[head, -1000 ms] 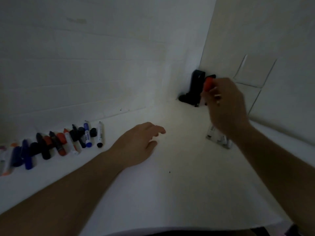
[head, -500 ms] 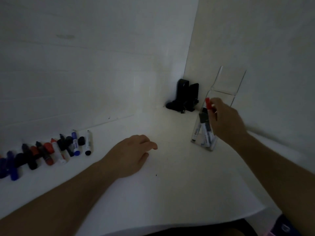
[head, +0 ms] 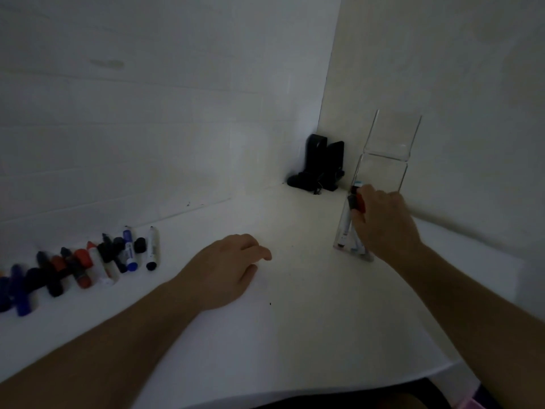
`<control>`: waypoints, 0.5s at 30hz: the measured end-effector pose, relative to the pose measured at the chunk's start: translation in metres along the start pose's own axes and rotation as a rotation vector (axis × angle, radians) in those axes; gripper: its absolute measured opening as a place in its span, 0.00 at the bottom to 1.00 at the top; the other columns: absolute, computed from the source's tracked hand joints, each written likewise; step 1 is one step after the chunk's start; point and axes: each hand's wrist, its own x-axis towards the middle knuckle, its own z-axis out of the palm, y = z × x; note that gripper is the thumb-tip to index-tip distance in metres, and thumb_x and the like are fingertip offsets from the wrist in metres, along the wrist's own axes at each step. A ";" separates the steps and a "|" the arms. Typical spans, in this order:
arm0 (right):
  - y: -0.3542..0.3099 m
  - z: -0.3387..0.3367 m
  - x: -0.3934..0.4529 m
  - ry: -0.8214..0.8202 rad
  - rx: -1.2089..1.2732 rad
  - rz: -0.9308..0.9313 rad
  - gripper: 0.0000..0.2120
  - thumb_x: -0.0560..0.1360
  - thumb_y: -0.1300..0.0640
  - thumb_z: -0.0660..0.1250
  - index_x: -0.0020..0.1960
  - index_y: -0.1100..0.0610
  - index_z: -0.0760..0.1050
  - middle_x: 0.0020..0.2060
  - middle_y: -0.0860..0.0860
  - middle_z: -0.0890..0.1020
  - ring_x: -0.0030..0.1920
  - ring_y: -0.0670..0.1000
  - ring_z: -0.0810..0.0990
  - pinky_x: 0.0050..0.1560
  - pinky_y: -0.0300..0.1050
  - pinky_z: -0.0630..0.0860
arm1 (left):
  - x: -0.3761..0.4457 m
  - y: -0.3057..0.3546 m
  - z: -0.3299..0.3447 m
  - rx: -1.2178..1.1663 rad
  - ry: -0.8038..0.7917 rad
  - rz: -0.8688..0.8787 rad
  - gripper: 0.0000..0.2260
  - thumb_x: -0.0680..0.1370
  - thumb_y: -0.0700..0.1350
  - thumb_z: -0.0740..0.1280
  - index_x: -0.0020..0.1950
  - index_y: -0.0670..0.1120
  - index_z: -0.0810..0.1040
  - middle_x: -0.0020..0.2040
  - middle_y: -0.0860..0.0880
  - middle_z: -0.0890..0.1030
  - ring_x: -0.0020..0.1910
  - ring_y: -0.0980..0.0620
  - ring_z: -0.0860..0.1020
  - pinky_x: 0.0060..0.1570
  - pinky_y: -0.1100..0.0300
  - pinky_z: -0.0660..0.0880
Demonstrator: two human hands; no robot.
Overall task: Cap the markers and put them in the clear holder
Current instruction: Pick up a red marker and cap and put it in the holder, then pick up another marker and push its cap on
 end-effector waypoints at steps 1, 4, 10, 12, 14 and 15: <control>-0.002 0.001 0.001 0.001 0.030 -0.008 0.14 0.80 0.52 0.64 0.61 0.58 0.69 0.46 0.56 0.79 0.42 0.53 0.68 0.47 0.47 0.65 | 0.000 0.000 0.000 0.000 -0.003 0.000 0.15 0.79 0.44 0.62 0.64 0.57 0.75 0.56 0.56 0.76 0.51 0.55 0.75 0.49 0.61 0.74; -0.012 0.005 0.007 0.003 0.137 -0.051 0.14 0.78 0.53 0.68 0.59 0.58 0.71 0.49 0.58 0.78 0.46 0.55 0.72 0.47 0.46 0.65 | 0.001 0.000 0.000 -0.003 -0.007 -0.004 0.14 0.79 0.44 0.63 0.62 0.56 0.77 0.55 0.56 0.77 0.50 0.55 0.76 0.49 0.61 0.74; -0.069 0.023 0.031 0.007 0.296 -0.167 0.18 0.77 0.52 0.69 0.63 0.57 0.72 0.55 0.57 0.76 0.53 0.56 0.75 0.53 0.47 0.72 | 0.000 -0.002 0.000 -0.018 -0.008 -0.025 0.11 0.79 0.44 0.63 0.59 0.55 0.79 0.55 0.55 0.77 0.50 0.55 0.75 0.48 0.59 0.74; -0.084 0.028 0.036 0.010 0.318 -0.177 0.18 0.77 0.52 0.69 0.64 0.56 0.71 0.56 0.56 0.75 0.55 0.56 0.74 0.56 0.48 0.73 | 0.000 -0.003 -0.001 -0.012 -0.014 -0.035 0.11 0.80 0.45 0.63 0.59 0.54 0.80 0.55 0.55 0.77 0.50 0.55 0.75 0.48 0.58 0.75; -0.090 0.032 0.040 0.020 0.326 -0.180 0.18 0.78 0.51 0.69 0.64 0.56 0.70 0.57 0.56 0.75 0.57 0.56 0.73 0.58 0.49 0.73 | 0.000 -0.004 -0.001 -0.016 -0.009 -0.039 0.11 0.79 0.44 0.63 0.58 0.54 0.80 0.54 0.55 0.77 0.50 0.54 0.75 0.48 0.58 0.75; -0.091 0.033 0.041 0.029 0.327 -0.179 0.18 0.78 0.50 0.69 0.64 0.55 0.70 0.57 0.55 0.75 0.57 0.55 0.74 0.58 0.49 0.74 | 0.000 -0.005 -0.002 -0.019 -0.006 -0.040 0.11 0.79 0.44 0.63 0.58 0.54 0.80 0.54 0.54 0.77 0.50 0.54 0.75 0.48 0.58 0.75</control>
